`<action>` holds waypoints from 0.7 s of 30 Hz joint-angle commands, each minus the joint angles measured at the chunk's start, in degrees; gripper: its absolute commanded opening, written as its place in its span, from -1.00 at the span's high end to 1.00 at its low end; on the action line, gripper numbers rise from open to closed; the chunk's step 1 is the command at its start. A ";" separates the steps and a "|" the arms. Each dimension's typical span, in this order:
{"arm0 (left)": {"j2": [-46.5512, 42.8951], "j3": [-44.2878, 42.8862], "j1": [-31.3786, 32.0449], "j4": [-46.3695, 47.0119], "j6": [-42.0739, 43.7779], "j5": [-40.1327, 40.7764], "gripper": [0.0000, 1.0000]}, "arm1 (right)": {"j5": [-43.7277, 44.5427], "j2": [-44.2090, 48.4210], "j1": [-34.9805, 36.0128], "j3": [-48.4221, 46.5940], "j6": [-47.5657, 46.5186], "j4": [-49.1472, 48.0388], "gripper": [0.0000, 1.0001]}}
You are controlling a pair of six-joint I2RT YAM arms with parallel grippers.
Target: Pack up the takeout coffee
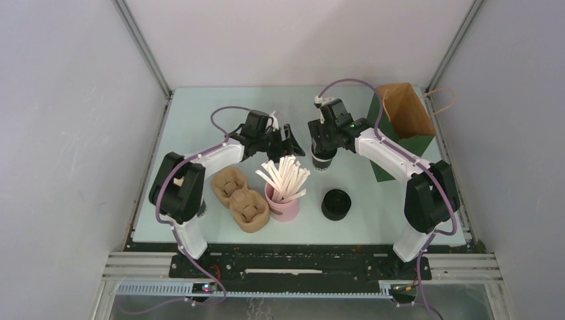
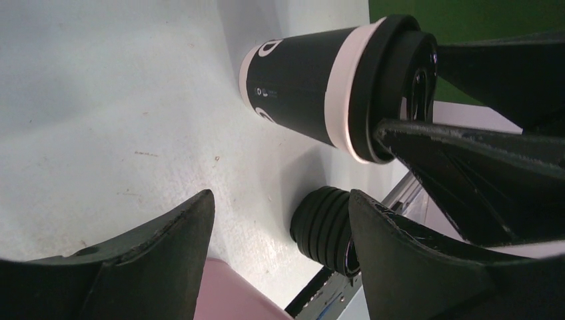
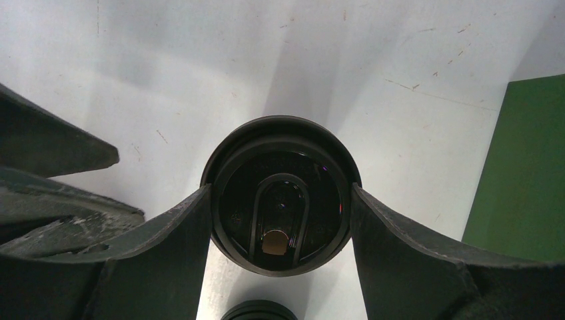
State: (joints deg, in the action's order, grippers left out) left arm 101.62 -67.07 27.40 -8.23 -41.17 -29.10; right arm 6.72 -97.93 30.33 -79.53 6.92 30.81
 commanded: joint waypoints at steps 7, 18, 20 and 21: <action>6.64 -7.19 2.29 2.54 -2.61 -0.74 -0.40 | -0.55 1.94 -0.26 0.25 1.20 0.06 -0.27; 9.21 -7.42 2.57 5.75 -4.87 -0.79 -0.30 | -1.21 1.34 -0.19 0.22 1.43 0.03 -0.27; 10.04 -8.34 2.72 6.01 -5.38 -1.10 -0.33 | -1.28 1.30 -0.11 0.40 1.43 -0.05 -0.28; 10.35 -8.83 2.75 6.23 -5.63 -1.31 -0.34 | -1.27 1.33 -0.07 0.41 1.43 -0.11 -0.28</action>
State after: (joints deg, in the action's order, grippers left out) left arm 110.61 -71.90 29.69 -5.02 -45.04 -29.17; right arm 5.69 -97.91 30.35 -79.50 7.18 31.05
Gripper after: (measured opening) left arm 0.659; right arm 0.771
